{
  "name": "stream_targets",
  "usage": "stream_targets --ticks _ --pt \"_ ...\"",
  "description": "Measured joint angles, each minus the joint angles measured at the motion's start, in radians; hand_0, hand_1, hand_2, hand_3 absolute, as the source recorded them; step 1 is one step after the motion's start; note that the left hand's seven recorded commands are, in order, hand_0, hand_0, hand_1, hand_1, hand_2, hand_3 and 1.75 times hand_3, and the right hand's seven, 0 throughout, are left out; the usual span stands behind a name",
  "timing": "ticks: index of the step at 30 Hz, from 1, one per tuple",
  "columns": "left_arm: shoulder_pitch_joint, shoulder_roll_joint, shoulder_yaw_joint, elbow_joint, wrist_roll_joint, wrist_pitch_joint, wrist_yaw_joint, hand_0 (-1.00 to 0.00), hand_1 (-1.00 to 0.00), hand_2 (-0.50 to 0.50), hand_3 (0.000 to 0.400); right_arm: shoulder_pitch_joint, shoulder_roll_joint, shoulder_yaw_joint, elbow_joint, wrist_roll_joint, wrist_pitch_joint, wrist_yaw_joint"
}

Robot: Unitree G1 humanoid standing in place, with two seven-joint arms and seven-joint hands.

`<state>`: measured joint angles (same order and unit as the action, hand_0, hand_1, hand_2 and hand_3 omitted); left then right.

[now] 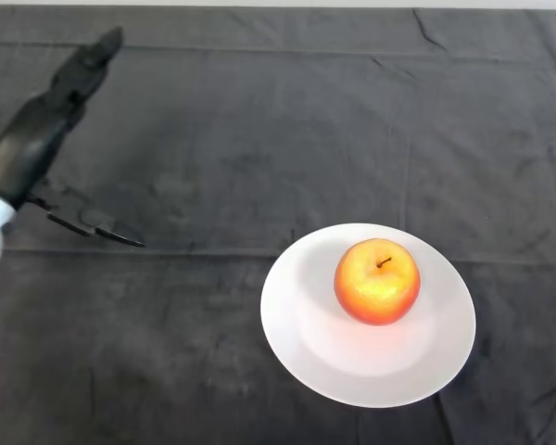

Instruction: Move the apple to the plate

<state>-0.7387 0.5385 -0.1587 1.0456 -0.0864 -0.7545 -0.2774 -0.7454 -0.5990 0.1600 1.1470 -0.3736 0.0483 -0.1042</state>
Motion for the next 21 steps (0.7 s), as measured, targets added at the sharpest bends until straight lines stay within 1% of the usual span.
stream_targets --ticks 2,9,11,18,21 --pt "0.000 0.007 0.024 0.014 -0.015 -0.003 0.000 0.00 0.00 0.00 0.000 0.000 0.000 0.0001 0.000 0.0000 0.000 0.0000" --pt "0.005 0.034 0.096 0.062 -0.037 -0.020 0.003 0.00 0.00 0.00 0.000 0.000 0.000 0.0001 0.000 0.0000 0.000 0.0000" --pt "0.009 0.039 0.113 0.069 -0.050 -0.021 0.013 0.00 0.00 0.00 0.000 0.000 0.000 0.0001 0.000 0.0000 0.000 0.0000" --pt "0.016 0.074 0.175 0.099 -0.054 -0.026 0.059 0.00 0.00 0.00 0.000 0.000 0.000 0.0001 0.000 0.0000 0.000 0.0000" --pt "0.020 0.092 0.184 0.108 -0.059 -0.026 0.074 0.00 0.00 0.00 0.000 0.000 0.000 0.0001 0.000 0.0000 -0.001 0.0000"
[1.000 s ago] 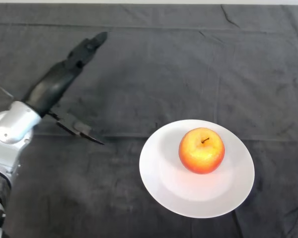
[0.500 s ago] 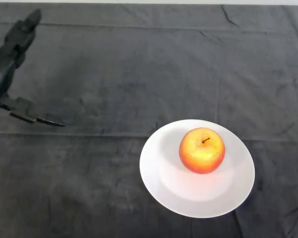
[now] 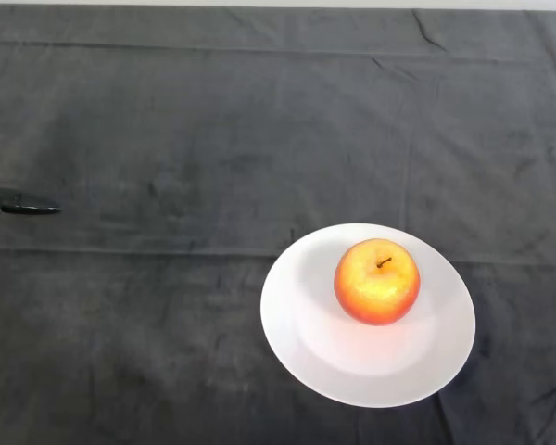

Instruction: Move the apple to the plate

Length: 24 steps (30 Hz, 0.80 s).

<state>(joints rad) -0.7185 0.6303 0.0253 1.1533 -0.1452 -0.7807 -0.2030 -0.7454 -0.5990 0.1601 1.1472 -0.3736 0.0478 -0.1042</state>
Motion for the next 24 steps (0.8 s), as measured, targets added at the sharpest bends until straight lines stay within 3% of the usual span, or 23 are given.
stream_targets --ticks 7,19,24 --pt "0.027 0.022 0.070 0.007 -0.019 0.000 0.023 0.00 0.00 0.00 0.000 0.000 0.000 0.0000 0.000 -0.0001 0.000 0.0000" --pt "0.119 0.103 0.180 0.041 -0.051 0.013 0.112 0.00 0.00 0.00 0.000 0.000 0.000 0.0000 0.002 -0.0001 -0.001 0.0000" --pt "0.149 0.116 0.208 0.043 -0.067 0.013 0.188 0.00 0.00 0.00 0.000 0.000 0.000 0.0000 0.002 -0.0001 -0.001 0.0000"
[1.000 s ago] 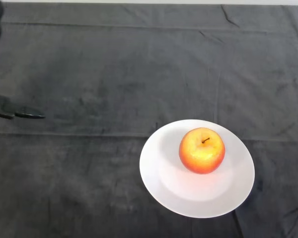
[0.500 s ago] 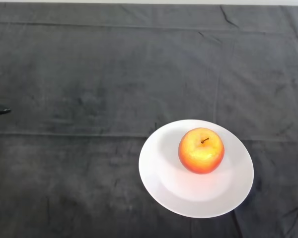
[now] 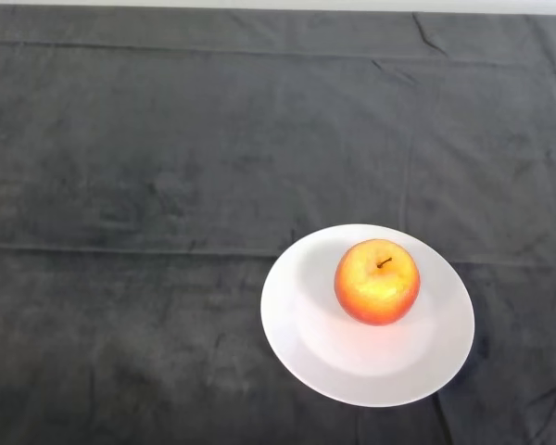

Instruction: Move the apple to the plate

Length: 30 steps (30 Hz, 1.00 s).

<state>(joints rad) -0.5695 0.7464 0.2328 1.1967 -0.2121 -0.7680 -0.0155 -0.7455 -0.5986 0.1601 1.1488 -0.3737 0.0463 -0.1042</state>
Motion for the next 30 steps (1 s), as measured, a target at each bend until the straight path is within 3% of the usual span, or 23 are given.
stream_targets --ticks 7,18,30 --pt "0.089 0.001 0.022 0.004 0.002 0.000 0.109 0.00 0.00 0.00 0.000 0.000 0.000 0.0000 0.001 0.0000 0.000 0.0000" --pt "0.120 0.002 0.024 0.012 0.047 0.057 0.252 0.00 0.00 0.00 0.000 0.000 0.000 0.0000 0.001 0.0000 0.000 0.0000" --pt "0.120 0.002 0.023 0.012 0.090 0.086 0.319 0.00 0.00 0.00 0.000 0.000 0.000 0.0000 0.001 -0.0001 0.000 0.0000"
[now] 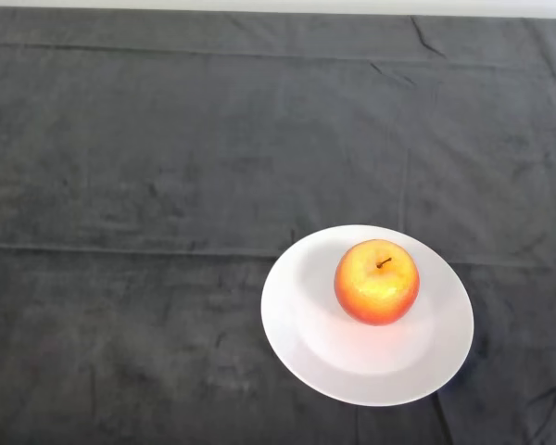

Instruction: Move the apple to the plate

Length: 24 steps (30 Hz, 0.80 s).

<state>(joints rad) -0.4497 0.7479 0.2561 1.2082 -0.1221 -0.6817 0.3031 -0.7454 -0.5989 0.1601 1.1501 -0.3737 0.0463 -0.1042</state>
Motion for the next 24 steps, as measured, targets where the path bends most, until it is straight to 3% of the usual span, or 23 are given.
stream_targets --ticks 24 --pt "0.000 0.000 0.000 -0.001 0.039 0.019 0.030 0.00 0.00 0.00 0.000 0.000 0.000 0.0000 0.000 0.0000 0.000 0.0000"
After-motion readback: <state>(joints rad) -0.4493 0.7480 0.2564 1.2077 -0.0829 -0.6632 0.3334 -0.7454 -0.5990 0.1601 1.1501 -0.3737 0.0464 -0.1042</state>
